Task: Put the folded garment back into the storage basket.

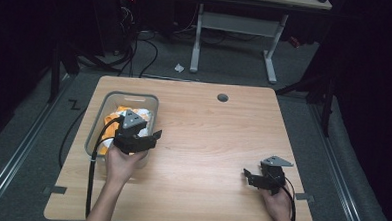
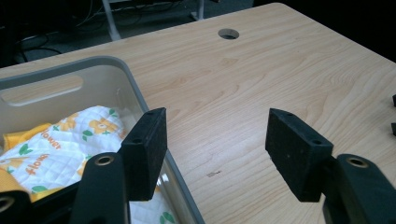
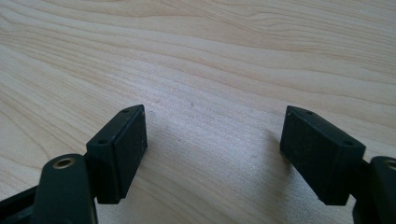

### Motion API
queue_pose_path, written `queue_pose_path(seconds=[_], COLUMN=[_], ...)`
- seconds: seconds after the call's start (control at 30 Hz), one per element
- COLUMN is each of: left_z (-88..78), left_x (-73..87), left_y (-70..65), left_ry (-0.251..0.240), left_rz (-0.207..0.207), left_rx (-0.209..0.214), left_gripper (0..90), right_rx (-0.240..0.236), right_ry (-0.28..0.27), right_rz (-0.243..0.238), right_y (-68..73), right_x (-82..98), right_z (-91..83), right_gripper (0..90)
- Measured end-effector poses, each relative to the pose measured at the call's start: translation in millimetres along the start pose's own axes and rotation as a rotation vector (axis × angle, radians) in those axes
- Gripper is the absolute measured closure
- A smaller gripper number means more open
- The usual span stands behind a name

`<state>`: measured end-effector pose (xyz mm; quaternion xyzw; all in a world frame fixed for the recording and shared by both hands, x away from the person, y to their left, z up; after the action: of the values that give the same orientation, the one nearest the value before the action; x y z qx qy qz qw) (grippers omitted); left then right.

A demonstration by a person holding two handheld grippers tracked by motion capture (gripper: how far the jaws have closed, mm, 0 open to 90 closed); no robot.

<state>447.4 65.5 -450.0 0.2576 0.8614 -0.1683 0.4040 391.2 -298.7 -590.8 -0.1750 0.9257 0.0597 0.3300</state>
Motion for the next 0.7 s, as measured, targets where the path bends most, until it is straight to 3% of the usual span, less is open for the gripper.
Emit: queue_pose_path(seconds=[0.27, 0.37, 0.7], left_z=[0.7, 1.7, 8.4], left_x=[1.2, 1.8, 5.0], left_y=[-12.8, -16.4, -32.9], left_ry=[-0.009, -0.008, -0.006], left_rz=[0.01, 0.037, 0.041], left_rx=[0.023, -0.002, 0.044], left_gripper=[39.3, 39.2, 39.0], right_rx=[0.0, 0.0, 0.0], right_ry=[0.0, 0.0, 0.0], right_rz=[0.0, 0.0, 0.001], right_y=[0.0, 0.0, 0.1], right_x=[0.0, 0.0, 0.1], right_z=[0.0, 0.0, 0.0], right_gripper=[23.3, 23.3, 23.3])
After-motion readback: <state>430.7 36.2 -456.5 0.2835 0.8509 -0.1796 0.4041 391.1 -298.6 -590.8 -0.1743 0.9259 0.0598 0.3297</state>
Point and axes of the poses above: each handheld gripper's, and its own axes: z roughly forward along the jaws, x roughly out of its underside, y roughly to its left, the point moved 10 cm from there along z, roughly forward along the jaws, and after that the axes turned 4 degrees about y, right-handed, at the moved point
